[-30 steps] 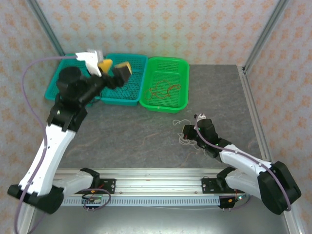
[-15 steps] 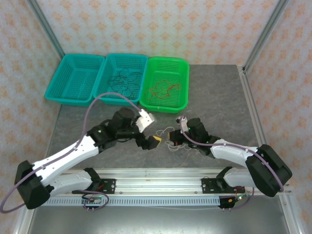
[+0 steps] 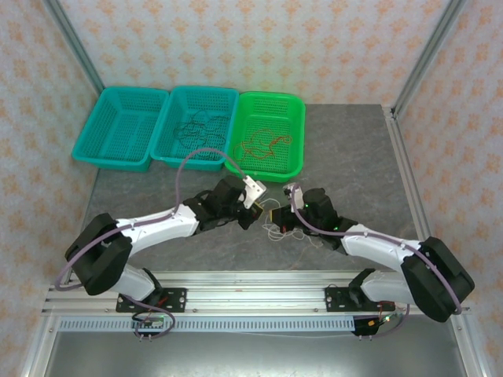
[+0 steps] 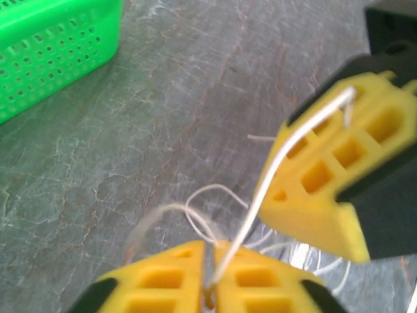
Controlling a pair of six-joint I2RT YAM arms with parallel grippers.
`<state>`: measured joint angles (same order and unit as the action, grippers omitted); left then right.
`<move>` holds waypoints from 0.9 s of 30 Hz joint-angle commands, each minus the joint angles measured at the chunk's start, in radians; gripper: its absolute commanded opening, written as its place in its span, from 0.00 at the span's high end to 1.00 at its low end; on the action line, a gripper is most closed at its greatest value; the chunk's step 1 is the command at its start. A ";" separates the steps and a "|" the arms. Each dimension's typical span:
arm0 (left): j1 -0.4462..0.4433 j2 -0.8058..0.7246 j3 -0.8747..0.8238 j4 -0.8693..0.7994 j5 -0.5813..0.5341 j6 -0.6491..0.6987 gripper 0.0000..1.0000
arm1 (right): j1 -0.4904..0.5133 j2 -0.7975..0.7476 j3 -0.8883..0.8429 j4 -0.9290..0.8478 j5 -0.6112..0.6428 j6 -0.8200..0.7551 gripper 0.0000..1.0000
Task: Untangle the cables
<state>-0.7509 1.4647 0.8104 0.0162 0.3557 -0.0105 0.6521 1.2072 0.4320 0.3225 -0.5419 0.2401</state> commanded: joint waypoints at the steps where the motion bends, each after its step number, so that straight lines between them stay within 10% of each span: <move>1: 0.002 -0.004 0.027 0.054 -0.031 -0.018 1.00 | 0.009 -0.017 -0.004 0.012 0.036 -0.024 0.97; 9: 0.004 -0.232 0.020 -0.021 -0.097 -0.050 1.00 | 0.012 0.029 0.008 -0.162 0.540 0.039 0.74; 27: 0.268 -0.677 0.142 -0.321 -0.366 -0.203 1.00 | -0.014 0.259 0.110 -0.382 0.895 0.443 0.73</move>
<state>-0.5365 0.8276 0.8917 -0.2237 0.0834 -0.1406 0.6571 1.4612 0.5449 0.0338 0.2420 0.5896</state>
